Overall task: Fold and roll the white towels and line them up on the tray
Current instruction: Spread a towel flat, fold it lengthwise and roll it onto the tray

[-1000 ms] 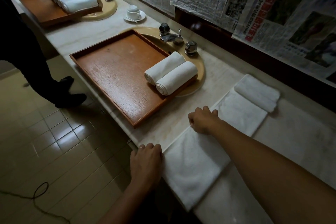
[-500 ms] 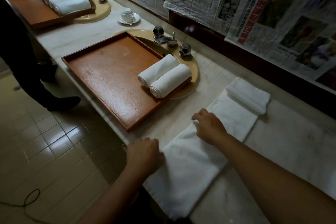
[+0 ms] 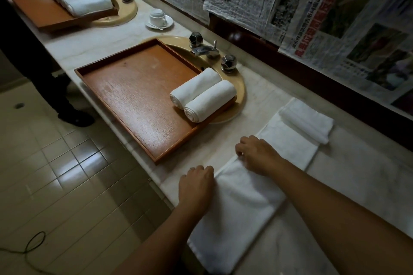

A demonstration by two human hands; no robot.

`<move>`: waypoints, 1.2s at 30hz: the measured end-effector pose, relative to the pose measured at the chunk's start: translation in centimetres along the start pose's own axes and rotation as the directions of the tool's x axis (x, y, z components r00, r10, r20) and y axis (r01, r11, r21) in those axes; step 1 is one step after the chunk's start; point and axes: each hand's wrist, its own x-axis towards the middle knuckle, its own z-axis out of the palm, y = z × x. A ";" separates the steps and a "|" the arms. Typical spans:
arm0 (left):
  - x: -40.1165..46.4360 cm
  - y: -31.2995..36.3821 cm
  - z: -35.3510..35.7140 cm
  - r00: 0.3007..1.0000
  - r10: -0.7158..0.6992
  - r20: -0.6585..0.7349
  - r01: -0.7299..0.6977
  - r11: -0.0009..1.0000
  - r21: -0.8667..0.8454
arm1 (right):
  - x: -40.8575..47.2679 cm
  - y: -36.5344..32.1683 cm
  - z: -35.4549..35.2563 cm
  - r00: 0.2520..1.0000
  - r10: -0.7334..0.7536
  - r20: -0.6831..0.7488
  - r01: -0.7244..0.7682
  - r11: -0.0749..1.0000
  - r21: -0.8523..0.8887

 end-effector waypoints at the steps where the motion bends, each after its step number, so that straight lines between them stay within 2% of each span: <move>1: 0.0 0.0 0.1 1.000 -0.009 -0.001 0.009 1.000 -0.012 | 0.1 0.1 0.1 1.000 0.009 0.011 -0.009 1.000 0.004; 7: 0.1 -0.7 0.6 0.996 -0.093 -0.008 0.092 0.993 -0.076 | 1.1 0.3 0.0 0.989 0.134 0.062 -0.145 0.966 0.214; 12: 0.0 -0.6 0.1 0.996 -0.088 -0.005 0.088 0.996 -0.034 | 1.7 -0.3 0.7 0.978 0.201 0.059 -0.209 0.950 0.232; 14: -0.1 -0.9 -0.2 0.997 -0.080 0.020 0.079 0.996 0.031 | 1.5 0.2 0.7 0.960 0.278 0.010 -0.265 0.902 0.342; 16: -0.1 -2.1 -0.7 0.993 -0.088 0.077 0.080 0.991 0.105 | 0.9 1.2 0.9 0.912 0.404 -0.071 -0.335 0.834 0.439; 18: 0.1 -3.6 -1.4 0.980 -0.124 0.157 0.099 0.983 0.155 | 0.1 1.8 1.3 0.877 0.479 -0.045 -0.395 0.770 0.502; 21: 0.8 -4.8 -2.1 0.956 -0.157 0.248 0.139 0.986 0.092 | -0.2 1.6 2.0 0.919 0.394 -0.021 -0.337 0.812 0.477; 23: 1.2 -4.0 -2.0 0.959 -0.118 0.258 0.111 0.993 0.039 | 0.0 1.3 1.8 0.949 0.315 -0.021 -0.275 0.857 0.436; 29: 2.0 -0.7 -0.5 0.997 -0.041 0.067 0.039 0.998 0.040 | 0.6 1.7 0.7 0.985 0.169 -0.018 -0.157 0.948 0.276; 32: 1.9 -0.7 -0.1 0.996 -0.061 0.070 0.060 0.998 0.005 | 1.1 2.1 0.5 0.988 0.152 0.018 -0.151 0.957 0.248; 36: 1.7 -0.6 -0.2 0.994 -0.053 0.096 0.054 0.999 -0.002 | 1.8 2.0 0.2 0.973 0.222 0.058 -0.228 0.911 0.345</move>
